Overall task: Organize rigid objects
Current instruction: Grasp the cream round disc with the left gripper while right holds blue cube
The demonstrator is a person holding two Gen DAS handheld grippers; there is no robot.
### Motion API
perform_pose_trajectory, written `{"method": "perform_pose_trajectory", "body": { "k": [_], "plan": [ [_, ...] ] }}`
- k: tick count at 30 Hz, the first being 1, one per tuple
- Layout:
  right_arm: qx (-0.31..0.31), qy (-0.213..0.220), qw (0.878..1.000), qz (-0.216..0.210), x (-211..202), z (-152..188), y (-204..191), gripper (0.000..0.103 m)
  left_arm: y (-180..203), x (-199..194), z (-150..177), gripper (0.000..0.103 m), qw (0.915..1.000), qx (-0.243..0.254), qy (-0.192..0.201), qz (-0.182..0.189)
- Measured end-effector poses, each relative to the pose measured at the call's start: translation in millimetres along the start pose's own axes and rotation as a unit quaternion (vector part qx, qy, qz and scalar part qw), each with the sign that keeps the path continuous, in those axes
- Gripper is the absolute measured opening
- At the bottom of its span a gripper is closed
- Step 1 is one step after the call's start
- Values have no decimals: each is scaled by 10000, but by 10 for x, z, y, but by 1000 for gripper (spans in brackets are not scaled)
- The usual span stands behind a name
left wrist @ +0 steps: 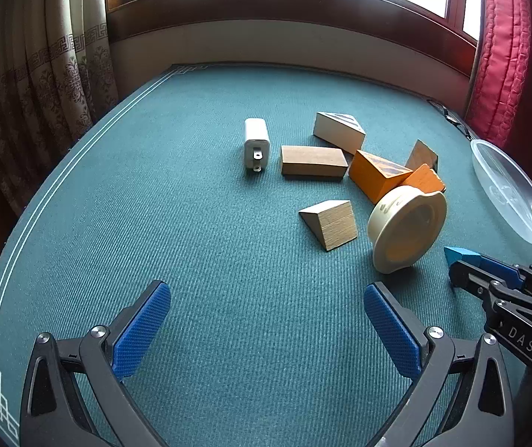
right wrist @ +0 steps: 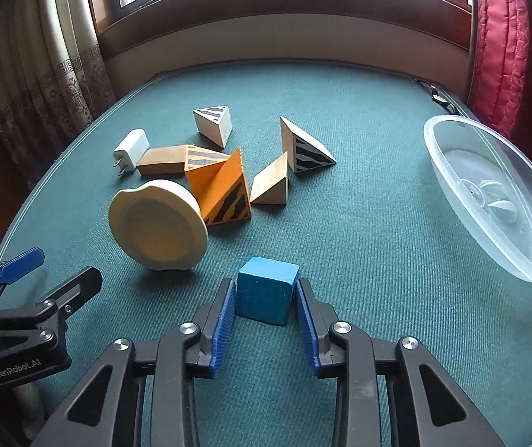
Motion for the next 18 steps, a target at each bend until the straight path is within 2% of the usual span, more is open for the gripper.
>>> {"method": "perform_pose_trajectory", "body": {
  "k": [10,18],
  "plan": [
    [309,94,9995,70,-122,124,344,35,336,-47,-156,103,9995,194,115,225],
    [312,212,9993,-21,-157,190,401,35,605,104,-289,103,9995,83,-63,286]
  ]
}}
Point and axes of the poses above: each gripper's, at about its wrist camera, not at the fingertips, and x roughly the way its jaws point, y to its right, z to its underside, the point moved 1 cm from there along x, roughly the way its jaws point, and after that the axes turned 2 degrees about x, right-handed, at the moved point
